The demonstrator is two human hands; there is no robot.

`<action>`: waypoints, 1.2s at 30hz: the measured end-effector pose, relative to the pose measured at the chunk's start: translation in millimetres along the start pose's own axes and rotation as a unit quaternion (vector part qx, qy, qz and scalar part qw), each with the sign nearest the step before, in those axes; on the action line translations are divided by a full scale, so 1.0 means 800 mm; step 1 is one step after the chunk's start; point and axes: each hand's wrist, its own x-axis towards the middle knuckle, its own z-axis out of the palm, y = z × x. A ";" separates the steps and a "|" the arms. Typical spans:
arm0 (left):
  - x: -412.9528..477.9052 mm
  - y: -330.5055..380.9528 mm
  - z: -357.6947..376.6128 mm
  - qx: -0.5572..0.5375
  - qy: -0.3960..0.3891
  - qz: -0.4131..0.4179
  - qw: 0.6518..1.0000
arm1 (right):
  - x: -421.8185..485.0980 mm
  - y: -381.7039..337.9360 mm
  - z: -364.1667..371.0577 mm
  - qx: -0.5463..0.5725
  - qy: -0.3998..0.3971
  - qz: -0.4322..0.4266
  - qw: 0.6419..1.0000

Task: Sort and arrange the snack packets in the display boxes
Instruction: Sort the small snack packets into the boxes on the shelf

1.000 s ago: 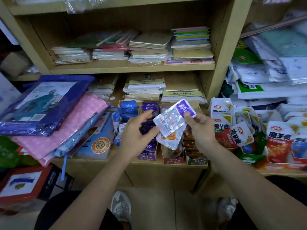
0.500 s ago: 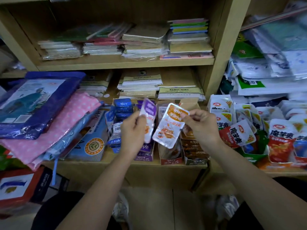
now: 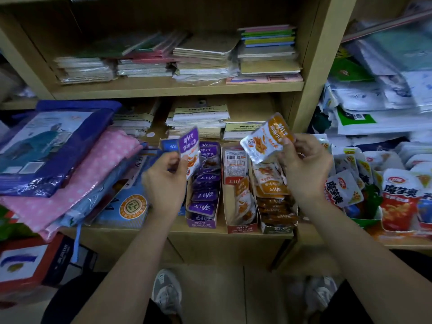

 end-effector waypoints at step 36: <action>-0.069 0.032 0.035 0.189 -0.408 0.293 0.844 | -0.031 0.033 -0.067 -0.297 -0.444 -0.159 0.830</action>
